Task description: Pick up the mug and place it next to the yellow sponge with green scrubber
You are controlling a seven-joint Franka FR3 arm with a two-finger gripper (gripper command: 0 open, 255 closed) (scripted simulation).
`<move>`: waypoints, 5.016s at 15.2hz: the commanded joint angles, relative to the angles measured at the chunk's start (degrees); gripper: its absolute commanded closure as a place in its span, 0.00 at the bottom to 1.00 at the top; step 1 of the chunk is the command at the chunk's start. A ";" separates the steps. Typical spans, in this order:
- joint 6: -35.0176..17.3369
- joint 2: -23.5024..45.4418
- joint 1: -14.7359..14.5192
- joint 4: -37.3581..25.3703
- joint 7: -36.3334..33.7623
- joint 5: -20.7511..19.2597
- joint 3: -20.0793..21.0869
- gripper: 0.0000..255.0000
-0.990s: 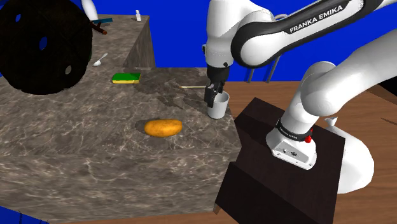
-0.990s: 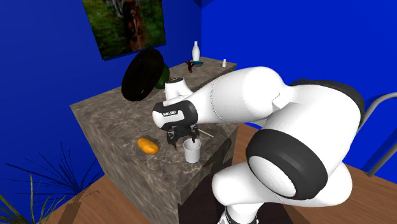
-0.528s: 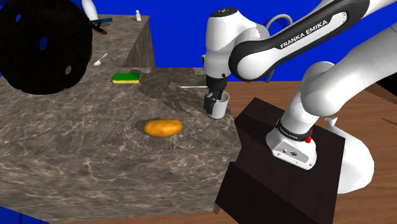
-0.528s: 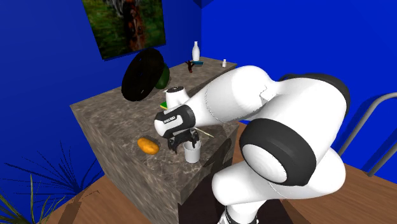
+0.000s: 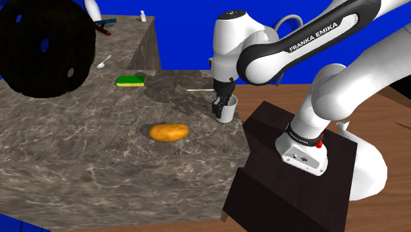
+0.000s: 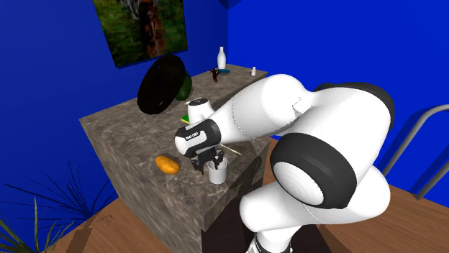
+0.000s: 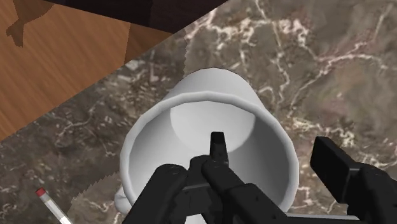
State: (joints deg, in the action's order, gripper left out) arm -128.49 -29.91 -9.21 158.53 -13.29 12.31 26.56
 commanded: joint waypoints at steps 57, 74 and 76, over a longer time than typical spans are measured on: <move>24.38 24.64 8.28 -48.00 1.84 -14.04 -5.20 1.00; 44.51 71.93 0.63 -113.78 3.51 -28.04 -8.38 1.00; 41.99 70.62 1.38 -109.87 3.14 -27.79 -8.20 1.00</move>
State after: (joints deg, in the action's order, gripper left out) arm -85.71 40.79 -8.01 47.86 -10.09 -15.49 18.35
